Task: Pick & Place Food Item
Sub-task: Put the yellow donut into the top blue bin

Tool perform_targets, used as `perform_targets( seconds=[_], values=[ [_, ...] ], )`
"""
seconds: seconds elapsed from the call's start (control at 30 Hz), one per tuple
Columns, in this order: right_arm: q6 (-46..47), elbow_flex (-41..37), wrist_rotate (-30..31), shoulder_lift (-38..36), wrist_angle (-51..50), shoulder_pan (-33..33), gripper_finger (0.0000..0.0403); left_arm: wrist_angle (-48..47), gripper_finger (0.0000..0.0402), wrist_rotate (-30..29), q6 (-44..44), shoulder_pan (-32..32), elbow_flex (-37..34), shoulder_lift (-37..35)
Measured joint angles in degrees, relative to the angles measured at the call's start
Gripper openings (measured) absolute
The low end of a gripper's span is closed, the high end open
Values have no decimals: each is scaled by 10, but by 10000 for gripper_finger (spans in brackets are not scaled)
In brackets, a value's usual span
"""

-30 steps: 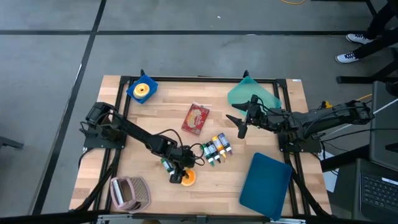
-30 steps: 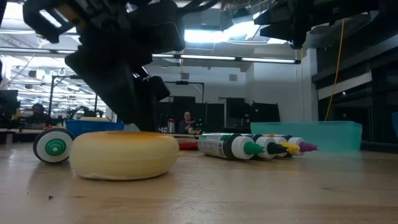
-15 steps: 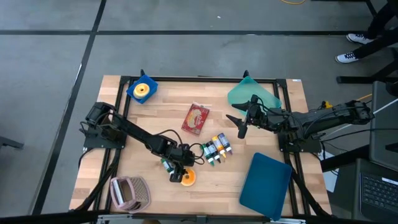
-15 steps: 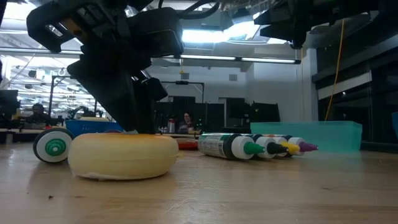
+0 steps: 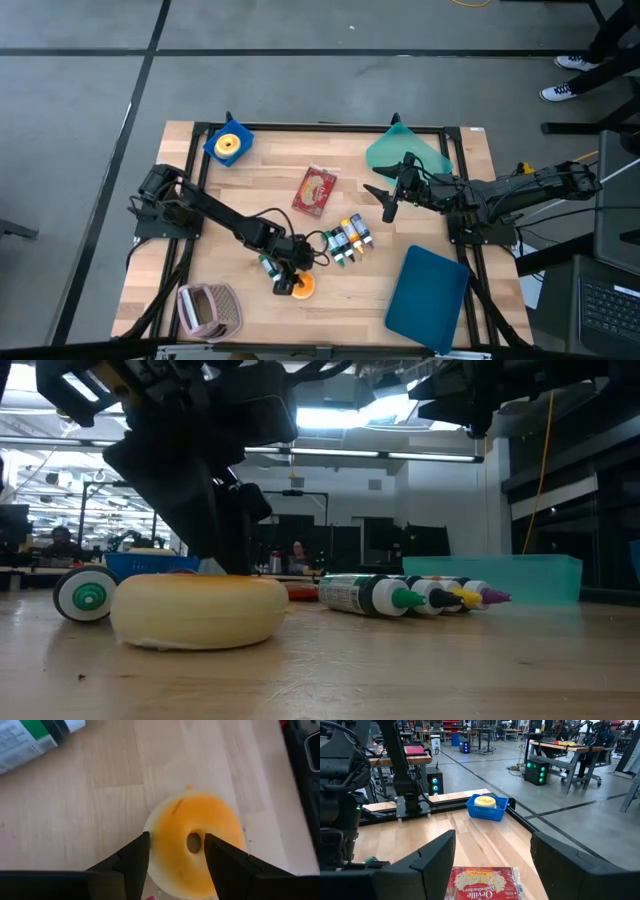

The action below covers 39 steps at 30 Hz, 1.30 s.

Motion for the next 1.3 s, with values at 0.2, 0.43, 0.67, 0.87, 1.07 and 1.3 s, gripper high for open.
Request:
perform_targets(
  seconds=[0.2, 0.43, 0.67, 0.87, 1.07, 1.3],
  values=[
    [0, 0, 0, 0, 0, 0, 254, 23, 182, 12, -10, 0, 0, 41],
    [2, 0, -5, 0, -1, 0, 254, 28, 159, 7, 5, 1, 0, 43],
    [3, 0, -5, 0, -1, 0, 254, 36, 19, -3, 27, 1, 0, 39],
    [3, 0, -5, 0, -1, 0, 254, -2, 18, -50, 59, 5, 21, -7],
    [4, 0, -5, 0, -2, 0, 254, -117, 13, -225, 88, 39, 32, -125],
    [4, 0, -9, 0, -2, 0, 254, -242, 12, -334, 112, 135, 8, -303]
  ],
)
